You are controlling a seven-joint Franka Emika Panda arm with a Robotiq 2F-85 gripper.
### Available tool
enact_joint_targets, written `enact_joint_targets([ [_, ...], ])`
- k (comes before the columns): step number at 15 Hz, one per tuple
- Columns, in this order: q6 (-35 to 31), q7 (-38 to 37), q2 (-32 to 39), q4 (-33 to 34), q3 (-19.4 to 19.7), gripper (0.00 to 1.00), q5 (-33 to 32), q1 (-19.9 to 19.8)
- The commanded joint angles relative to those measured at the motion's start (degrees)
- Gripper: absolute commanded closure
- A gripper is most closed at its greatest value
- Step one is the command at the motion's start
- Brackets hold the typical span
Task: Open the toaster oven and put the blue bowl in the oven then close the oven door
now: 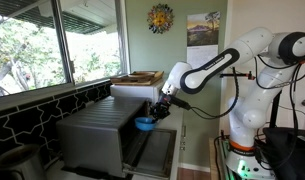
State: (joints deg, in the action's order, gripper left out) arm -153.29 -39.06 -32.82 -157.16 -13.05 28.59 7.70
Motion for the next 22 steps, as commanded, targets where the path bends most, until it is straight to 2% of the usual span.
enact_joint_targets([
  [1,-2.4,-4.08,0.72,0.18,-1.33,0.96,-1.41,-1.43],
  [7,-4.5,-6.63,1.85,1.34,-1.6,0.96,-1.99,-1.81],
  [14,-4.57,-11.7,5.14,3.69,-3.14,0.96,-5.59,-3.84],
  [22,-8.29,-16.51,8.11,5.15,-3.55,0.95,-8.61,-4.37],
])
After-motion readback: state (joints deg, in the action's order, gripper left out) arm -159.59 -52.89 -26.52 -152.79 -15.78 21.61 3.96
